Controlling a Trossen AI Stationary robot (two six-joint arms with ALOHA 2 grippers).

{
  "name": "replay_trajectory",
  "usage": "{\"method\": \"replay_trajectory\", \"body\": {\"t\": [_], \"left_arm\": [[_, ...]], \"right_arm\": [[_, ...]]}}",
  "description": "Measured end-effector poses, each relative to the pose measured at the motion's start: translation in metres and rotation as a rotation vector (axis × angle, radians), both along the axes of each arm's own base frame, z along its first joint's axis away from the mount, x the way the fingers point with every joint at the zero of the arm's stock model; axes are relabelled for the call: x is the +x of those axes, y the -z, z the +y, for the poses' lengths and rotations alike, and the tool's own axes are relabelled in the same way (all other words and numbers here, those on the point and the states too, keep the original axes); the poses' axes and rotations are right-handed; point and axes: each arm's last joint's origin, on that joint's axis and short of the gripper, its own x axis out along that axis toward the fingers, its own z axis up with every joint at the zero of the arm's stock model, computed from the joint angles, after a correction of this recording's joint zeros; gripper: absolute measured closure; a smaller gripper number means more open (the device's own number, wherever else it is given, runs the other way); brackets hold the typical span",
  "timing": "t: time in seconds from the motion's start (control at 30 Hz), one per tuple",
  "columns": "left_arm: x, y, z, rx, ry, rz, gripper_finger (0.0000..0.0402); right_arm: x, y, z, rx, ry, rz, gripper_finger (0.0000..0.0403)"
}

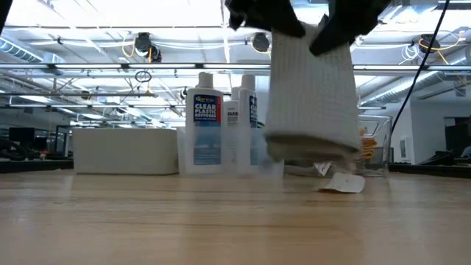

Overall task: Pick & Place Kitchen Items
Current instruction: Put the gray towel into the transparent bin

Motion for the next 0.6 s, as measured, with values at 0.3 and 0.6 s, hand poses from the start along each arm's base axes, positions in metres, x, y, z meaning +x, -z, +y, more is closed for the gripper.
{"method": "replay_trajectory", "body": {"t": [0.3,0.6], "left_arm": [[-0.027,-0.051,-0.001,-0.054,0.055,-0.114,0.0356],[-0.051,-0.085,0.005,-0.074,0.058,-0.180,0.0355]], "right_arm": [[-0.040,-0.025,-0.009,-0.032,0.005,-0.003,0.0400],[-0.076,-0.037,-0.022,-0.171,0.073,0.032,0.0401]]}}
